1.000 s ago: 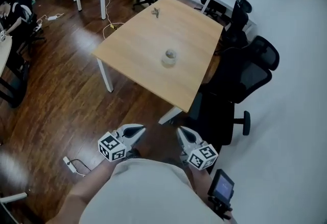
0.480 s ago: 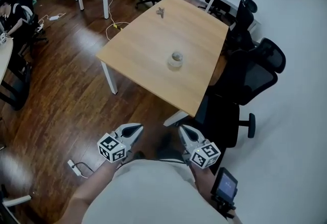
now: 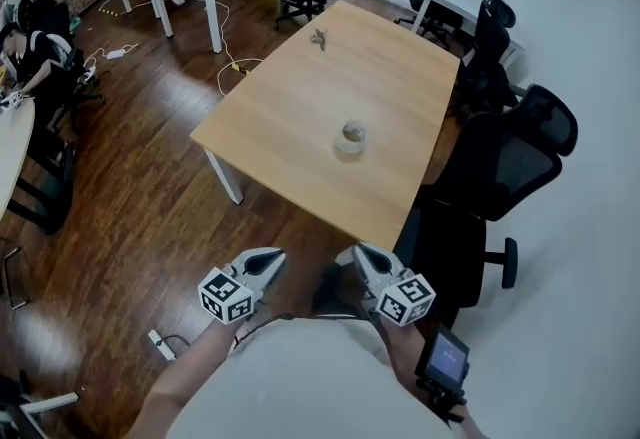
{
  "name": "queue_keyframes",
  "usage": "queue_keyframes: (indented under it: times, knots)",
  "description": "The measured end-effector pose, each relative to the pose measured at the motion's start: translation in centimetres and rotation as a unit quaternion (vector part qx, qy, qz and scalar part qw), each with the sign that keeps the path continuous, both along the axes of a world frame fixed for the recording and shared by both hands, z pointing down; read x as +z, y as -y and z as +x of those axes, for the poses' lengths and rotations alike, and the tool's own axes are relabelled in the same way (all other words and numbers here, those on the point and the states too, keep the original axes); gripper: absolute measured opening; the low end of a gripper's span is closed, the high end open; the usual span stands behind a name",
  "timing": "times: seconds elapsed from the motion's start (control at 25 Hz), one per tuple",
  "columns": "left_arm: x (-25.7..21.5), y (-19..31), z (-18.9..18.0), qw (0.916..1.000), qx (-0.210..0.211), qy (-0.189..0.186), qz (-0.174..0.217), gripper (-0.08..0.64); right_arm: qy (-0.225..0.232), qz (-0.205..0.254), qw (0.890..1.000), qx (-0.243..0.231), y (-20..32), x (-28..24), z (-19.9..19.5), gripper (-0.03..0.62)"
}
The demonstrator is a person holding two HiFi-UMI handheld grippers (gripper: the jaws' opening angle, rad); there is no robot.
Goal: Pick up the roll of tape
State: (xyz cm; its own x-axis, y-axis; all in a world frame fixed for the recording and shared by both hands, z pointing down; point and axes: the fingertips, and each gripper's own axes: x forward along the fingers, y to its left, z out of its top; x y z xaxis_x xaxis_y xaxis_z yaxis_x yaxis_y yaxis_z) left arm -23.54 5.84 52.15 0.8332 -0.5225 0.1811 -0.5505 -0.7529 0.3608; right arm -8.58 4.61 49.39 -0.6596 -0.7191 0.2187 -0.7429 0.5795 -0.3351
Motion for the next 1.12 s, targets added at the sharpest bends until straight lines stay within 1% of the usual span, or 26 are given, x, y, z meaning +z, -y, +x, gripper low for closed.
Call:
queue_keyframes:
  times: [0.2, 0.48, 0.72, 0.92, 1.12]
  knots:
    - [0.7, 4.1, 1.7, 0.9995, 0.007, 0.023, -0.022, 0.005, 0.006, -0.010, 1.000, -0.004, 3.8, 1.1, 1.5, 0.006]
    - [1.1, 10.4, 6.6, 0.9968, 0.041, 0.066, -0.021, 0.005, 0.019, -0.025, 0.999, 0.011, 9.4, 2.4, 5.6, 0.006]
    - [1.9, 13.8, 10.9, 0.9927, 0.071, 0.094, -0.025, 0.005, 0.028, -0.043, 0.999, 0.016, 12.5, 3.6, 8.7, 0.006]
    - [1.9, 17.5, 13.9, 0.9906, 0.077, 0.110, -0.023, 0.005, 0.022, -0.039, 0.999, 0.009, 15.8, 3.6, 11.0, 0.006]
    - [2.0, 19.9, 16.9, 0.9868, 0.085, 0.135, -0.024, 0.005, 0.030, -0.044, 0.999, 0.008, 17.8, 3.9, 13.3, 0.006]
